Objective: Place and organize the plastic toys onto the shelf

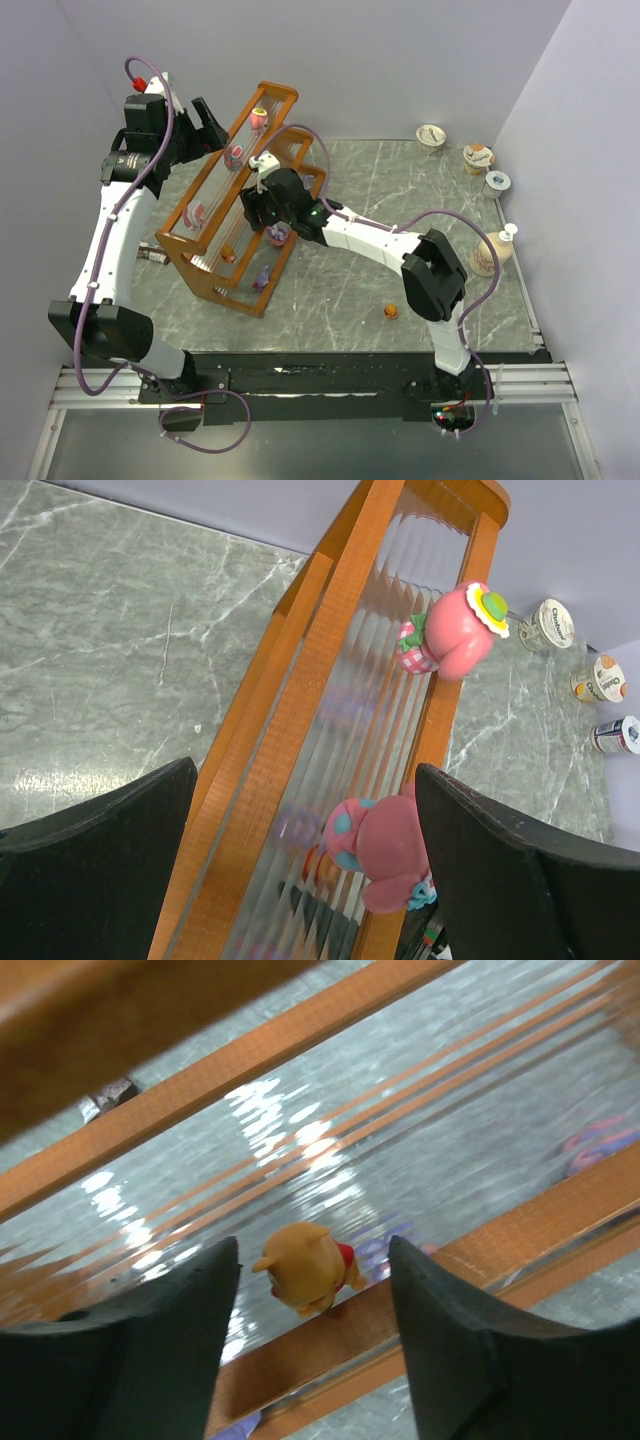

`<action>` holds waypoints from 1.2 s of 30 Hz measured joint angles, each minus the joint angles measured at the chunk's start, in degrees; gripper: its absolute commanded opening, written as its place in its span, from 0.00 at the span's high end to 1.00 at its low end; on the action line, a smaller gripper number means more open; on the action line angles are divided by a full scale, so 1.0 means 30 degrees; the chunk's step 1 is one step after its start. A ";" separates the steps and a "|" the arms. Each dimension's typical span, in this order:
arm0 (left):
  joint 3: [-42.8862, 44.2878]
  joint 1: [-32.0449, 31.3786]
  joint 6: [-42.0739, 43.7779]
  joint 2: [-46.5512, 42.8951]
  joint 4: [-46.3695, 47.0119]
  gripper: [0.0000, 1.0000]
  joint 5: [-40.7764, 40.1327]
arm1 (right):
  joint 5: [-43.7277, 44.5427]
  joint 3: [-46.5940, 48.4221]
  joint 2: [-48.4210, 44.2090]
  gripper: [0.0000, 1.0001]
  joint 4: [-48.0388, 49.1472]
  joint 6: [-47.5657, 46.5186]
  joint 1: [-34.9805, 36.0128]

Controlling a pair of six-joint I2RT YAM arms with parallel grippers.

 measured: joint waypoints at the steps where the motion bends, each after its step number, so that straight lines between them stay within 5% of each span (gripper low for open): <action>1: 0.0000 0.0000 0.0000 0.0000 0.0000 0.04 0.0000 | 0.0007 -0.0044 0.0000 0.22 0.0117 -0.0102 0.0000; 19: 0.0000 0.0000 -0.0015 0.0000 0.0000 0.04 0.0007 | 0.0481 -0.2936 -0.1872 0.15 0.2025 -0.0240 0.0000; 36: 0.0000 0.0000 -0.0007 -0.0007 0.0015 0.04 0.0000 | 0.3468 -0.6914 -0.7512 0.15 -0.2696 0.2637 -0.0095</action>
